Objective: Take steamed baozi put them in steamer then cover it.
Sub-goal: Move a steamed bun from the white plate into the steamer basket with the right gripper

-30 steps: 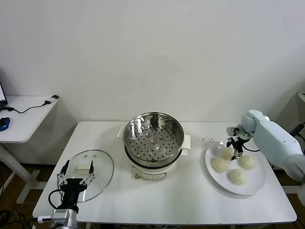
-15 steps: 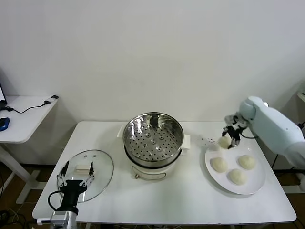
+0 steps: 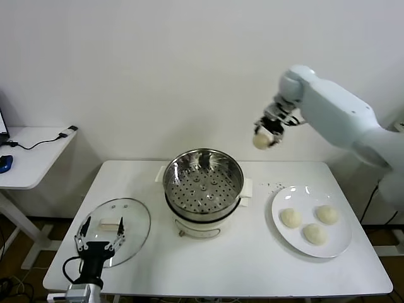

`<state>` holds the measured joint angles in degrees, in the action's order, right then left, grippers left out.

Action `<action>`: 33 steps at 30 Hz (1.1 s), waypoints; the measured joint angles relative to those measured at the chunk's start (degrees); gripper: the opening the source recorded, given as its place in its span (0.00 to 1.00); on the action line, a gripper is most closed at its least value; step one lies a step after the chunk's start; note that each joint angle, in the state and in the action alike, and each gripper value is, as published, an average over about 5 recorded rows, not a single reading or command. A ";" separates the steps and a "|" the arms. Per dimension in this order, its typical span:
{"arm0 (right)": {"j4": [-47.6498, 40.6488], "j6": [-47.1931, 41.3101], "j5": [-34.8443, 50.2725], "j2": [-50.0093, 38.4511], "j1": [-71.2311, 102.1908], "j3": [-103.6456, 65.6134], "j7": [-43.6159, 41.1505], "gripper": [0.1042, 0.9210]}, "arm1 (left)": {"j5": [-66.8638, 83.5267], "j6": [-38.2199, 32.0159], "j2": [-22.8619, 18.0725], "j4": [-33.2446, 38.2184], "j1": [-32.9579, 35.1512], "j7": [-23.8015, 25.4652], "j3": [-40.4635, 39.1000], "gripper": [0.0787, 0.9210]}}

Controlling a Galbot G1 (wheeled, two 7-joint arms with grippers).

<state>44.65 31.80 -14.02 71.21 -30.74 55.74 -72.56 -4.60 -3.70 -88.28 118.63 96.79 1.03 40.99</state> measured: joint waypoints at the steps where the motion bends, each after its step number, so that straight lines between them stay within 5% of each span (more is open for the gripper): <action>1: 0.44 1.01 -0.54 0.98 -0.20 0.19 0.37 0.72 | 0.00 0.00 -0.05 0.08 0.01 0.00 -0.02 0.88; 33: 2.12 13.81 -21.63 12.80 12.62 -0.41 5.65 0.72 | 0.61 -0.12 -0.11 -0.47 0.78 -0.14 0.23 0.88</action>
<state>46.77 45.62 -35.65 84.01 -18.13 55.33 -66.91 -3.99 -3.82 -88.39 118.16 97.57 0.89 41.23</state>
